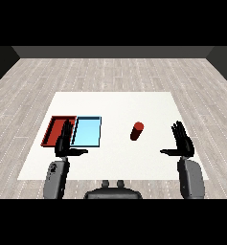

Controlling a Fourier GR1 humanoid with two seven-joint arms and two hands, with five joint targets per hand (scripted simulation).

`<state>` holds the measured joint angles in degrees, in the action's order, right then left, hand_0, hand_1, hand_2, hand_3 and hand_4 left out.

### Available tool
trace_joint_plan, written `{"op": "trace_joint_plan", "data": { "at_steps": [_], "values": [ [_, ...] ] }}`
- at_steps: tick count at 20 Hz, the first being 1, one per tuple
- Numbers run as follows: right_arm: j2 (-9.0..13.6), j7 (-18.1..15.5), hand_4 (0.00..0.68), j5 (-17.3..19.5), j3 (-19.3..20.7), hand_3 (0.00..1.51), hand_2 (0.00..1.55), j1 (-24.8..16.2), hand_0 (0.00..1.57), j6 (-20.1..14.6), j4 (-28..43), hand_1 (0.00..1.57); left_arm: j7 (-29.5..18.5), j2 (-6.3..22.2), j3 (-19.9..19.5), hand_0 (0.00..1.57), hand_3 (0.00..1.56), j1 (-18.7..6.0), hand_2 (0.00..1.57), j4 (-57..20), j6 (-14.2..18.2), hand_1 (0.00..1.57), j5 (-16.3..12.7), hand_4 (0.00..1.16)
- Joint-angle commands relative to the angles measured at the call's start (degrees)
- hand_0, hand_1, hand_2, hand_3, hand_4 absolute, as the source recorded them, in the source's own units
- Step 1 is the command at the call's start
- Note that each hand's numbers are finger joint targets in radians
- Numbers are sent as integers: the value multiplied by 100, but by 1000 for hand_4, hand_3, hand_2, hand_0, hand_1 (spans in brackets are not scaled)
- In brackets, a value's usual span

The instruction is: Pick the red can and put it in the red box

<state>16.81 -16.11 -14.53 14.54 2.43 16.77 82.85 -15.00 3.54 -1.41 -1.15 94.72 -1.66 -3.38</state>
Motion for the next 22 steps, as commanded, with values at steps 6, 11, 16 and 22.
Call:
{"op": "trace_joint_plan", "data": {
  "at_steps": [6,11,16,22],
  "values": [
    [563,-957,0,-146,542,0,0,345,0,899,-1061,0,-1038,10,-179,0,0,69,0,-295,-356,0,-198,0],
    [471,-1027,0,-87,466,0,0,742,0,950,-1427,0,-830,-142,-49,0,0,-110,0,-258,-156,0,-74,0],
    [338,-752,0,-63,405,0,0,837,0,777,-1417,0,-1190,11,-196,0,0,427,0,-67,-491,0,-280,0],
    [222,-625,0,129,242,0,0,1223,0,589,-1702,0,-1399,-98,-187,0,0,155,0,-567,-357,0,-126,0]
  ]
}}
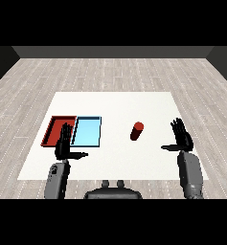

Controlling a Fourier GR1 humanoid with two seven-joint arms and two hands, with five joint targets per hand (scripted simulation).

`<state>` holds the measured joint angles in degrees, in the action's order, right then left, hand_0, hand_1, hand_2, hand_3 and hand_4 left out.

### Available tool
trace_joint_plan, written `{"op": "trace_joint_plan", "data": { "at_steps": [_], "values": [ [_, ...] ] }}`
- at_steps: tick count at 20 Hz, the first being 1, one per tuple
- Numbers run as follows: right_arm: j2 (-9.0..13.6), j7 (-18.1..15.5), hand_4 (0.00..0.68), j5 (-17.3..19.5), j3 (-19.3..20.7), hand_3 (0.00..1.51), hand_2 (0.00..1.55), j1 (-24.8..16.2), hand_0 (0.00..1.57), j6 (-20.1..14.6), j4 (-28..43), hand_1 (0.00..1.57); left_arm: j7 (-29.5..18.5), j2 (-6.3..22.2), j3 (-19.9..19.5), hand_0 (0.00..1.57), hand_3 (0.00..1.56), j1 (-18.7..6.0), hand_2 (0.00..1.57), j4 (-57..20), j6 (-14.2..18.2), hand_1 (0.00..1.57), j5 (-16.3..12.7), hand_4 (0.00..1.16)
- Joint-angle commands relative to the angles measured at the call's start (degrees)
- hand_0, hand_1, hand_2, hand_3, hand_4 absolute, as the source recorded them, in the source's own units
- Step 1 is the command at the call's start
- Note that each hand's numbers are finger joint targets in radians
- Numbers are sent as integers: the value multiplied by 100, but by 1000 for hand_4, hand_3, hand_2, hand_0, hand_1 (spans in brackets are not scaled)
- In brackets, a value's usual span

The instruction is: Pick the red can and put it in the red box

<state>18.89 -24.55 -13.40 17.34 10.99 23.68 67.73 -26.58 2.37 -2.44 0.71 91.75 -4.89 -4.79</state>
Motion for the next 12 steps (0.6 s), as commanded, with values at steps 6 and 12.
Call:
{"op": "trace_joint_plan", "data": {
  "at_steps": [6,12],
  "values": [
    [-227,-243,0,309,-186,0,0,851,0,-310,-1016,0,-21,-23,31,0,0,193,0,270,-61,0,-33,0],
    [-449,679,0,-138,-287,0,0,806,0,-273,-493,0,178,31,-102,0,0,352,0,565,-229,0,-370,0]
  ]
}}
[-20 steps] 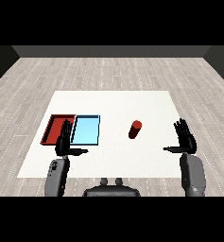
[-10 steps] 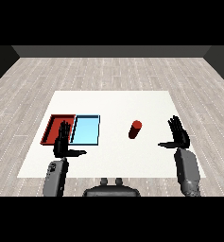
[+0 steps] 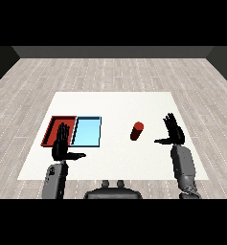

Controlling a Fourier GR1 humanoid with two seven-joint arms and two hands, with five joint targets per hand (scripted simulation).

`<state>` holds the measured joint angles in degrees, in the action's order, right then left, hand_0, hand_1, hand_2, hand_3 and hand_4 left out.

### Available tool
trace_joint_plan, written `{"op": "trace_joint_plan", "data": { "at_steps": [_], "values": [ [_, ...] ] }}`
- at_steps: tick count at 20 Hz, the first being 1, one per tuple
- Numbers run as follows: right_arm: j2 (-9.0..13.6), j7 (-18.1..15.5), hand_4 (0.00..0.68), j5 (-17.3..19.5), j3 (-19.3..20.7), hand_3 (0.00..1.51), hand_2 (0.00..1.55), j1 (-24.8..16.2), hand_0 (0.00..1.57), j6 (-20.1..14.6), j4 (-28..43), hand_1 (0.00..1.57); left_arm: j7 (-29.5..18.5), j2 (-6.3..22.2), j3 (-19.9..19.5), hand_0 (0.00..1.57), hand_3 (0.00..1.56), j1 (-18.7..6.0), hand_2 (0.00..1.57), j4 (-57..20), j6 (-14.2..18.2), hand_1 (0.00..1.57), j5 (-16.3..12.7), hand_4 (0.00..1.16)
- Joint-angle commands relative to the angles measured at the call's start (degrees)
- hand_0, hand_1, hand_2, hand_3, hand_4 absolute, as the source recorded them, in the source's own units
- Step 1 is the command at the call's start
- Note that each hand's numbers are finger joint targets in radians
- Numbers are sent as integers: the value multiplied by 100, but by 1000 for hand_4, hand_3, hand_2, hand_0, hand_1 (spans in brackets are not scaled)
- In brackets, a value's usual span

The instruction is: Pick the red can and put it in the red box

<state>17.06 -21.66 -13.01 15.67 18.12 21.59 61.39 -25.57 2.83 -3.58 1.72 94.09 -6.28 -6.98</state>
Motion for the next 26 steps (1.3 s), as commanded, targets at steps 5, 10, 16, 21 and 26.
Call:
{"op": "trace_joint_plan", "data": {
  "at_steps": [5,10,16,21,26],
  "values": [
    [-440,295,0,-233,-148,0,0,167,0,-132,-228,0,22,-106,114,0,0,94,0,136,197,0,220,0],
    [-526,-103,0,45,-301,0,0,513,0,-190,-980,0,-137,-150,124,0,0,249,0,127,180,0,220,0],
    [-697,-1,0,-191,-312,0,0,345,0,-319,-692,0,-252,-123,87,0,0,-51,0,-204,149,0,232,0],
    [-649,-654,0,-65,-317,0,0,538,0,32,-1722,0,111,-105,91,0,0,-130,0,89,154,0,98,0],
    [-854,-503,0,-50,-418,0,0,873,0,-176,-1885,0,-472,102,-230,0,0,-121,0,-678,-185,0,-65,0]
  ]
}}
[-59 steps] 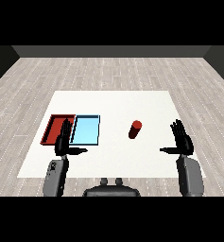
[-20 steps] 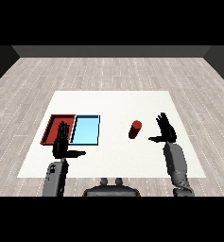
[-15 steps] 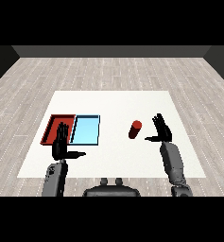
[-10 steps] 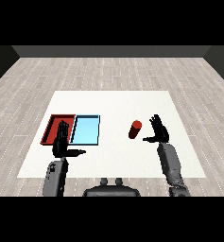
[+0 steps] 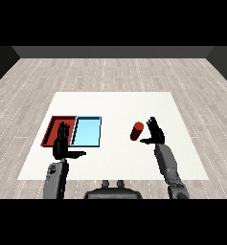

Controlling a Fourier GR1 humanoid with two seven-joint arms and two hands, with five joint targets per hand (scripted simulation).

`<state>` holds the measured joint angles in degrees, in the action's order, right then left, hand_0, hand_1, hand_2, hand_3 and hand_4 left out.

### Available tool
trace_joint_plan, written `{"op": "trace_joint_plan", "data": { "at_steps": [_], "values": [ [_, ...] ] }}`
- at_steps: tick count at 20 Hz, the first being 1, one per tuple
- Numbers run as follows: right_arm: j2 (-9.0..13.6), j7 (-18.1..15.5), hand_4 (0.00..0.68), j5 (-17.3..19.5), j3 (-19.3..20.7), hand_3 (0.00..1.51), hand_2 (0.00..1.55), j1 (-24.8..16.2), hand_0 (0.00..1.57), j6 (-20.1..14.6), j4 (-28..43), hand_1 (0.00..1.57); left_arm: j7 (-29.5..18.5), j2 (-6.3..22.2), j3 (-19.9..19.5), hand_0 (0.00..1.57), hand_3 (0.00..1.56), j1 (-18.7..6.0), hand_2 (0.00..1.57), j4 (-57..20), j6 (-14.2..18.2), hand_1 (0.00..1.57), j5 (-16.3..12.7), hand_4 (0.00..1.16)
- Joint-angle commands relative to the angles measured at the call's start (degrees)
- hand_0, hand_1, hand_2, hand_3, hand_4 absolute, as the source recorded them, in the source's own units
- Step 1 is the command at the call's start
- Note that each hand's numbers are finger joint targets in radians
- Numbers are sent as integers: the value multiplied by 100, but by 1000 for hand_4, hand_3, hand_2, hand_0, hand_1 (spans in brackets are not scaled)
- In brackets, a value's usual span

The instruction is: Pick the red can and put it in the red box

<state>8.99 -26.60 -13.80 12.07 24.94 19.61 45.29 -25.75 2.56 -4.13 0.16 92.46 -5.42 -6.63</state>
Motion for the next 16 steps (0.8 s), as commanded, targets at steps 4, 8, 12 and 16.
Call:
{"op": "trace_joint_plan", "data": {
  "at_steps": [4,8,12,16],
  "values": [
    [-65,141,0,-178,-12,0,0,184,0,-61,-118,0,-77,-14,72,0,0,141,0,144,-43,0,33,0],
    [-242,200,0,-127,-180,0,0,153,0,-121,-94,0,-5,-70,128,0,0,61,0,111,-66,0,-39,0],
    [-247,168,0,-52,-195,0,0,441,0,-208,-352,0,176,-149,154,0,0,-169,0,128,146,0,26,0],
    [-329,373,0,-95,-155,0,0,432,0,-594,-254,0,-152,12,-60,0,0,-88,0,-141,-157,0,-163,0]
  ]
}}
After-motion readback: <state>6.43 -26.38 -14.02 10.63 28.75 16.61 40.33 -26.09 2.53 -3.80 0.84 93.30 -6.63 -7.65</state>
